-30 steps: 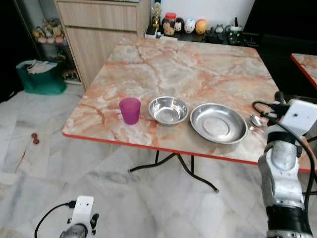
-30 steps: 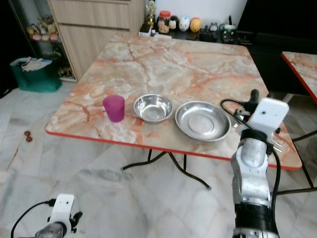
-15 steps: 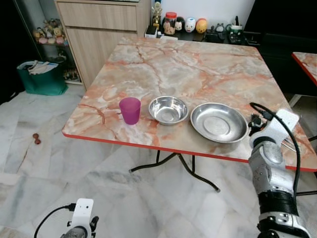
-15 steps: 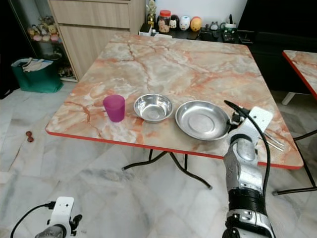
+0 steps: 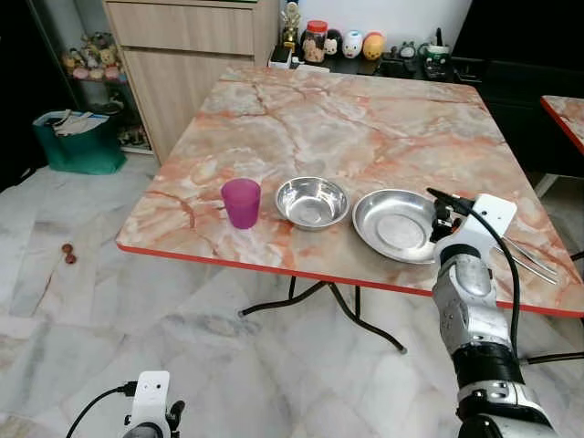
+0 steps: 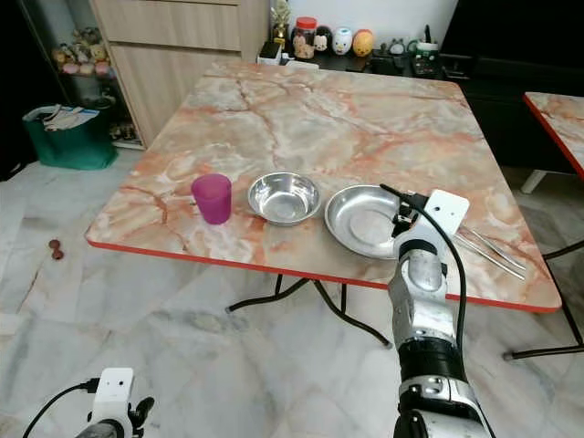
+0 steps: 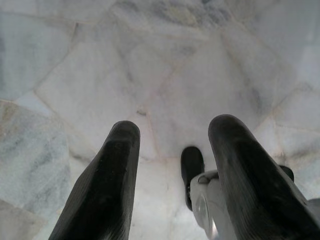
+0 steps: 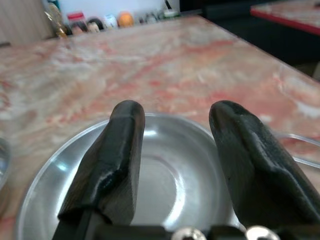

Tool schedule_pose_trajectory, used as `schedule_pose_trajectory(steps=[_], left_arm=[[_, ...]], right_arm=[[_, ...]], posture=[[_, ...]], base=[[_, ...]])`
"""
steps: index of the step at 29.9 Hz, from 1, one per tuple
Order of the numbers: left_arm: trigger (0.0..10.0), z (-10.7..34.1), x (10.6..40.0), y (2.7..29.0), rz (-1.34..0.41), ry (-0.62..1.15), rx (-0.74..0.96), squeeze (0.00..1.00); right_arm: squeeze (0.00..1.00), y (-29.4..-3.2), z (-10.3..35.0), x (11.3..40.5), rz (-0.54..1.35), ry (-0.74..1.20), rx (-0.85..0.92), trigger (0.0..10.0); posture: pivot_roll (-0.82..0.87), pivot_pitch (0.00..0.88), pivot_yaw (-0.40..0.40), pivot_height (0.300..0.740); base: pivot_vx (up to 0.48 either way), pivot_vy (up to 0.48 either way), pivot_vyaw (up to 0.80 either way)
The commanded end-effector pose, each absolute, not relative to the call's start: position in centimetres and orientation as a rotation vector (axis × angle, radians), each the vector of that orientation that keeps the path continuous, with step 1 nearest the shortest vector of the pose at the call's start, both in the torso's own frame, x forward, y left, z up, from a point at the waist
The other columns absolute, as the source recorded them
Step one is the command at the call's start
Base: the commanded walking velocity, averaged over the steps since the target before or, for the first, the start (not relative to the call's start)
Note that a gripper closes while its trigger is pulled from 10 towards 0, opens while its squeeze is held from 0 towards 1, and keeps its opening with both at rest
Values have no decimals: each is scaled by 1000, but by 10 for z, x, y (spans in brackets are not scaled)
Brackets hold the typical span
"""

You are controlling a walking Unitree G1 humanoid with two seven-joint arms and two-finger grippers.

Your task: Setting the table

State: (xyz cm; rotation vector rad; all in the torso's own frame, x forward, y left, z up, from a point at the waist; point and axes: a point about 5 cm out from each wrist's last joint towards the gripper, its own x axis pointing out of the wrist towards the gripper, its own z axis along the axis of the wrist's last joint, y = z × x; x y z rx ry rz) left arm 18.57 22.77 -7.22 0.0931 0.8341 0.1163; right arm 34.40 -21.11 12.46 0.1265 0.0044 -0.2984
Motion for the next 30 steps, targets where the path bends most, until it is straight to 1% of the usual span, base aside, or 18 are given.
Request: schedule_pose_trajectory(steps=[1,3,6,8,12,18,22,30], left_arm=[[10000,-73,181,230,106,836,100,0],[10000,-73,177,237,141,824,84,0],[10000,-74,170,244,183,827,75,0],[10000,-77,164,245,195,843,73,0],[10000,-80,157,244,204,857,48,0],[10000,-76,167,238,174,825,58,0],[10000,-73,174,238,172,808,54,0],[10000,-71,180,235,163,793,51,0]], right_arm=[[0,-202,133,342,-238,-59,62,10000],[0,-189,132,336,-139,-89,3,10000],[0,-180,123,329,-63,-75,-7,10000],[0,-181,119,326,-58,-60,-27,10000],[0,-185,116,323,-84,-56,-9,10000],[0,-184,119,325,-77,-71,9,10000],[0,-182,121,328,-83,-76,40,10000],[0,-181,123,329,-83,-79,58,10000]], posture=[[-15,0,-52,740],[-9,0,-58,740],[-11,0,-63,740],[-10,0,-63,740],[-24,0,-65,740],[-20,0,-67,740],[-18,0,-68,740],[-18,0,-69,740]], base=[[0,0,0],[0,0,0],[0,0,0],[0,0,0],[0,0,0],[0,0,0],[0,-240,0],[0,0,-741]])
